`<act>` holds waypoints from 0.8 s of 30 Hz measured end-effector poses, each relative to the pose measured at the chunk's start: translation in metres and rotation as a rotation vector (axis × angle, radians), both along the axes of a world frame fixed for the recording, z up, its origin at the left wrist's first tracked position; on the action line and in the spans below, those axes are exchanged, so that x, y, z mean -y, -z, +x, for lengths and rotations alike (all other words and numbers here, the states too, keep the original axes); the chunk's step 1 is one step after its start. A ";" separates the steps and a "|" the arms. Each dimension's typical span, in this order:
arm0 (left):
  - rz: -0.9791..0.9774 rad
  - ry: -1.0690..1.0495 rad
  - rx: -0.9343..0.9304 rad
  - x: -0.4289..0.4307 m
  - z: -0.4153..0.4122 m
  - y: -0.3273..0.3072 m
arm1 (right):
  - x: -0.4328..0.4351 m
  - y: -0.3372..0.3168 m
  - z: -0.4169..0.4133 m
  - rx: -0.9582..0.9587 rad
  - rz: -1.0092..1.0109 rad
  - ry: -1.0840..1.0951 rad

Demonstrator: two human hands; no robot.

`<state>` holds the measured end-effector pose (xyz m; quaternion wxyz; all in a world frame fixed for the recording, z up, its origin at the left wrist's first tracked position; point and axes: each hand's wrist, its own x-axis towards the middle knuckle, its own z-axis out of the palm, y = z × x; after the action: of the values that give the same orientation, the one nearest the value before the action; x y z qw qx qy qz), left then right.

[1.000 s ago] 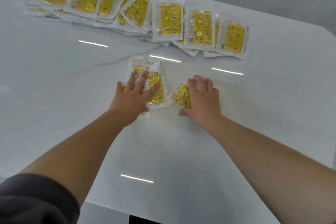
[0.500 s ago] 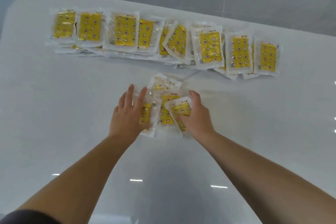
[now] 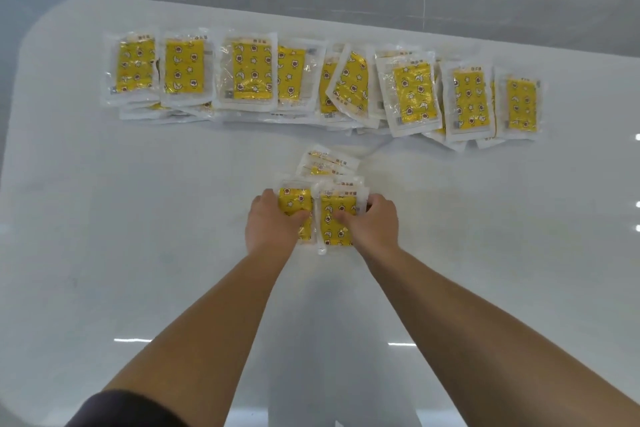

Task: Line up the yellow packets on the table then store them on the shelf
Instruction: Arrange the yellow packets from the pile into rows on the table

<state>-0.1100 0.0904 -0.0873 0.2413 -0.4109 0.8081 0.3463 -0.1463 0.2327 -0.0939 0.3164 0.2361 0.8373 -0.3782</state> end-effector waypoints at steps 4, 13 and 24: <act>-0.038 0.059 -0.072 -0.001 -0.005 -0.002 | -0.003 -0.005 -0.004 0.003 -0.040 -0.045; 0.179 -0.095 -0.106 0.015 -0.017 -0.009 | -0.023 -0.016 -0.028 0.047 -0.327 0.151; 0.453 -0.290 -0.122 0.022 -0.029 -0.015 | -0.019 -0.017 -0.046 0.137 -0.518 0.148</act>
<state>-0.1389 0.0688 -0.0728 0.2258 -0.4365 0.6557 0.5731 -0.1924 0.2517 -0.0767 0.3933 0.2331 0.6700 -0.5849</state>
